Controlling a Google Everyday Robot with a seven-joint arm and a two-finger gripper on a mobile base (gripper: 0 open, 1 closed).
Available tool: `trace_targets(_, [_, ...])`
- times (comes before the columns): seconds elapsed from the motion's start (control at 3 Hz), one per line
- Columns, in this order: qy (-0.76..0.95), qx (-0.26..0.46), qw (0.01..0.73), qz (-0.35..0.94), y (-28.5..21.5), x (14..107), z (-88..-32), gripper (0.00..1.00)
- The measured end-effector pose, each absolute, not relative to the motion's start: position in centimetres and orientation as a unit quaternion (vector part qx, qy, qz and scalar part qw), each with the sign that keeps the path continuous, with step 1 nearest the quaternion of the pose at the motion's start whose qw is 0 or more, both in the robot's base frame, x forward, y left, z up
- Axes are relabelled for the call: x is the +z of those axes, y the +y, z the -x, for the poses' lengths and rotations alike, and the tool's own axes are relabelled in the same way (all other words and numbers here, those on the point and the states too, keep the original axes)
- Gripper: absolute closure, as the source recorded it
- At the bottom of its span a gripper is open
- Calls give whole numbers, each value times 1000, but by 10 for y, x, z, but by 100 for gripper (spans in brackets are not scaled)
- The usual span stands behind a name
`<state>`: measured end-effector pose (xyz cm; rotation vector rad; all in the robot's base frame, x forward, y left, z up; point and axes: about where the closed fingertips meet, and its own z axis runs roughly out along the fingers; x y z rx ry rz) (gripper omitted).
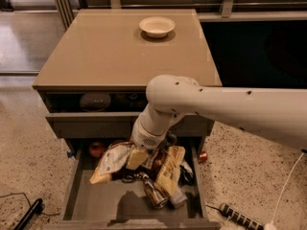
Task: Place brown chip bag into middle drawer
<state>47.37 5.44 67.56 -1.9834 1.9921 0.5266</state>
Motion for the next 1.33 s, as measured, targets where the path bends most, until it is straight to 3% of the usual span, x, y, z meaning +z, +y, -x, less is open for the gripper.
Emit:
trace_targets(0.33, [683, 224, 102, 688, 81, 612, -475, 100])
trace_targets(1.33, [680, 252, 90, 682, 87, 582, -471, 100])
